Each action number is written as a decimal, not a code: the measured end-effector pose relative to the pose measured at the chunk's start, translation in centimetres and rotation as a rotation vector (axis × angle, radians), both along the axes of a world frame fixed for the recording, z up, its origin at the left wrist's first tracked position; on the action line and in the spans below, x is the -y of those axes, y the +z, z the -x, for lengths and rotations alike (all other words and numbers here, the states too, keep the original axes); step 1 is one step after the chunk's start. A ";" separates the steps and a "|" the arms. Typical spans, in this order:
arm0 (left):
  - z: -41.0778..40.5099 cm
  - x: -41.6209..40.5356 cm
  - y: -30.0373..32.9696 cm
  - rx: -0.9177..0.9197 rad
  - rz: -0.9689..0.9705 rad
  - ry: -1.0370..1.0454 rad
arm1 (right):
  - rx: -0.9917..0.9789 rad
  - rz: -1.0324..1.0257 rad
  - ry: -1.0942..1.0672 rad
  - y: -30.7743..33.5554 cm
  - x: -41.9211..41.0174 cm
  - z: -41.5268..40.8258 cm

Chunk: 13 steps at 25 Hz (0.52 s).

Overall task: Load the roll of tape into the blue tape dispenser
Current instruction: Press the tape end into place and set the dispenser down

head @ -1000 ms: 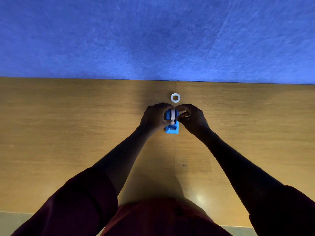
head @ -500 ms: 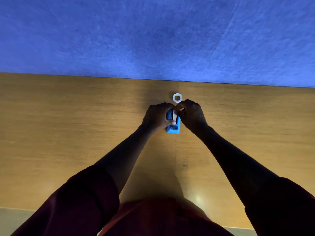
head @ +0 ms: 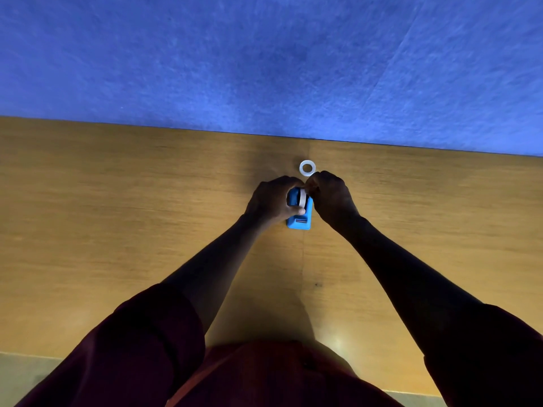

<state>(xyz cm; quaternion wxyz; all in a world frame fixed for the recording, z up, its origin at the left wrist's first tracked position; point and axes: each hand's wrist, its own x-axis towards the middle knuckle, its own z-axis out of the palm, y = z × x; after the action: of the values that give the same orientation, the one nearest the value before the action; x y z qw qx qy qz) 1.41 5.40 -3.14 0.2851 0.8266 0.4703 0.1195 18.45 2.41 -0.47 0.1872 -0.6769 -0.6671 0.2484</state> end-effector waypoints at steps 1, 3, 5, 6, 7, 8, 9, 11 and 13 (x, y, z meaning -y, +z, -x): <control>0.0 0.0 0.0 0.001 0.000 0.000 | -0.018 -0.003 -0.003 0.1 0.0 0.0; 0.0 0.0 -0.1 0.004 -0.005 0.008 | -0.044 0.000 0.003 0.2 0.1 -0.2; 0.0 0.0 -0.2 0.011 -0.022 0.018 | -0.048 0.005 0.027 0.4 0.1 -0.4; 0.0 0.0 -0.3 0.014 -0.029 0.021 | -0.044 0.008 0.044 0.5 0.1 -0.5; 0.0 -0.1 -0.3 0.015 -0.034 0.021 | -0.041 0.014 0.057 0.6 0.1 -0.5; 0.0 -0.1 -0.3 0.014 -0.038 0.018 | -0.040 0.021 0.061 0.7 0.1 -0.5; 0.0 -0.1 -0.3 0.013 -0.042 0.015 | -0.041 0.029 0.059 0.8 0.1 -0.5; 0.0 -0.2 -0.4 0.010 -0.047 0.013 | -0.038 0.033 0.060 1.0 -0.1 -0.5; 0.0 -0.2 -0.5 0.011 -0.045 0.013 | -0.023 0.035 0.078 1.2 -0.4 -0.5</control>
<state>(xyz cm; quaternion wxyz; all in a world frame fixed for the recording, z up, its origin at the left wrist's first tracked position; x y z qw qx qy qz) 1.43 5.61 -3.59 0.2682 0.8292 0.4711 0.1365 18.90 2.82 0.71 0.1732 -0.6507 -0.6864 0.2747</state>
